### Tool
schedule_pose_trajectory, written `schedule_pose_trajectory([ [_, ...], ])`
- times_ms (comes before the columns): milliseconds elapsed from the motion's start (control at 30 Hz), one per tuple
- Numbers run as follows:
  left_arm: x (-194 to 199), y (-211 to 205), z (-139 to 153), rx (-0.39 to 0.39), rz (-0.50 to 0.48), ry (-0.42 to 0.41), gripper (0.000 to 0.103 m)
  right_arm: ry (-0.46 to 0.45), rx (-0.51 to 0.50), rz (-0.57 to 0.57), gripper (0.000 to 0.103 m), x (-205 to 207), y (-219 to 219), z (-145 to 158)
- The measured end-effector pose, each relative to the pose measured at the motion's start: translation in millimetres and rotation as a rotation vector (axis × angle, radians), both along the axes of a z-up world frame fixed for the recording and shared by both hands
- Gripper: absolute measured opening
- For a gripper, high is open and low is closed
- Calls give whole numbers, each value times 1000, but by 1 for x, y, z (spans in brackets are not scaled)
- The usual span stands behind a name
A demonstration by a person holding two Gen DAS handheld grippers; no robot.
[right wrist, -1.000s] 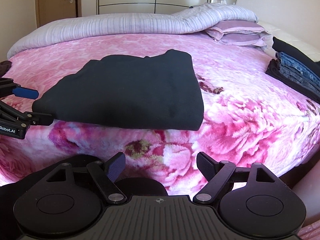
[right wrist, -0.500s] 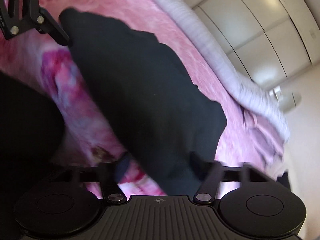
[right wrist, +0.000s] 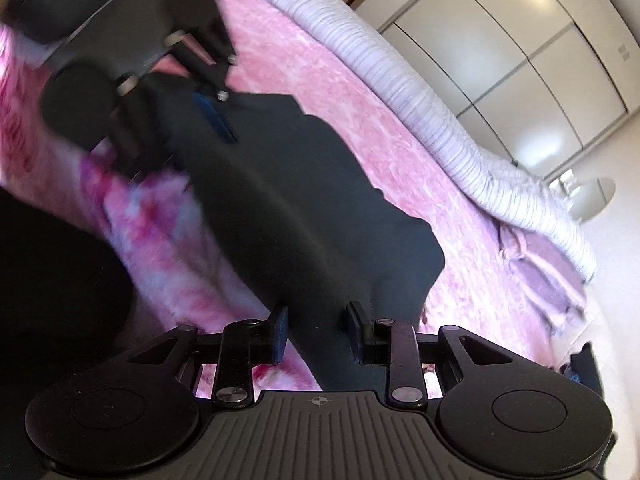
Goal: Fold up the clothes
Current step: 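Grasp the folded dark shirt with both grippers and lift it, then carry the held shirt with both grippers toward the clothes stack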
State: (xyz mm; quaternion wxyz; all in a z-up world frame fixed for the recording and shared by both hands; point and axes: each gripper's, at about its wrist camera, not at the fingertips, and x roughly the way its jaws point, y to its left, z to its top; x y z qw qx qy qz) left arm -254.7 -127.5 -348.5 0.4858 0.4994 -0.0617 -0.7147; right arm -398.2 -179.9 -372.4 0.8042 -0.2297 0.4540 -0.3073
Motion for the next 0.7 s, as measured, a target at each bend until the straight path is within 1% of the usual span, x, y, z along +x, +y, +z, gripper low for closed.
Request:
schedule_pose_trajectory([
  [33,0,-2,1,8,-2,6,19,17,-41,16,44,2,6,-6],
  [67,0,-4,3,15,-2,12,19,32,-78,35,61,4,13,-12],
  [100,0,-5,4,20,-1,17,19,44,-104,65,71,7,21,-17],
  [233,2,-7,5,28,1,34,19,85,-125,146,71,25,27,-30],
  [333,3,-7,7,34,4,46,19,100,-129,137,71,33,13,-35],
  [467,7,-7,10,32,-3,62,22,199,-192,116,66,31,-11,-43],
  [500,8,-6,10,26,-8,61,26,217,-204,109,64,27,-16,-44],
  [533,8,-5,9,17,-18,50,36,225,-200,99,60,24,-21,-44],
  [567,8,-2,7,1,-34,19,42,229,-188,92,48,21,-26,-43],
  [600,7,2,1,-24,-59,-38,52,226,-180,92,40,18,-28,-42],
  [633,6,7,-5,-52,-85,-105,54,219,-178,95,38,17,-28,-42],
  [700,8,13,-15,-85,-133,-201,53,201,-171,97,33,14,-29,-42],
])
